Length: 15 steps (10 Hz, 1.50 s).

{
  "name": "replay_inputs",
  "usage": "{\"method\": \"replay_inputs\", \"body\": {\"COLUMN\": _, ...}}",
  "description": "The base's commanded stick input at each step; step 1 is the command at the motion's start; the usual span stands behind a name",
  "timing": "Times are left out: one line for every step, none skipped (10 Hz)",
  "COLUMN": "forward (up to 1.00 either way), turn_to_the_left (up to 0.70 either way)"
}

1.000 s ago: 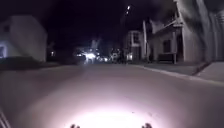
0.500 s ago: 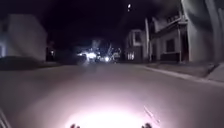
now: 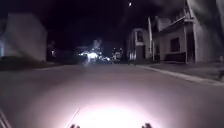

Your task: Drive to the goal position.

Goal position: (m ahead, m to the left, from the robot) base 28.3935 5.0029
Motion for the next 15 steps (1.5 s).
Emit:
{"method": "replay_inputs", "body": {"forward": 0.85, "turn_to_the_left": 0.0}}
{"method": "replay_inputs", "body": {"forward": 0.85, "turn_to_the_left": 0.0}}
{"method": "replay_inputs", "body": {"forward": 0.85, "turn_to_the_left": 0.0}}
{"method": "replay_inputs", "body": {"forward": 0.85, "turn_to_the_left": 0.0}}
{"method": "replay_inputs", "body": {"forward": 0.85, "turn_to_the_left": 0.0}}
{"method": "replay_inputs", "body": {"forward": 0.85, "turn_to_the_left": 0.0}}
{"method": "replay_inputs", "body": {"forward": 0.85, "turn_to_the_left": 0.0}}
{"method": "replay_inputs", "body": {"forward": 0.85, "turn_to_the_left": 0.0}}
{"method": "replay_inputs", "body": {"forward": 0.85, "turn_to_the_left": 0.0}}
{"method": "replay_inputs", "body": {"forward": 0.85, "turn_to_the_left": 0.0}}
{"method": "replay_inputs", "body": {"forward": 0.85, "turn_to_the_left": 0.0}}
{"method": "replay_inputs", "body": {"forward": 0.85, "turn_to_the_left": 0.0}}
{"method": "replay_inputs", "body": {"forward": 0.85, "turn_to_the_left": 0.0}}
{"method": "replay_inputs", "body": {"forward": 0.85, "turn_to_the_left": 0.0}}
{"method": "replay_inputs", "body": {"forward": 0.85, "turn_to_the_left": 0.0}}
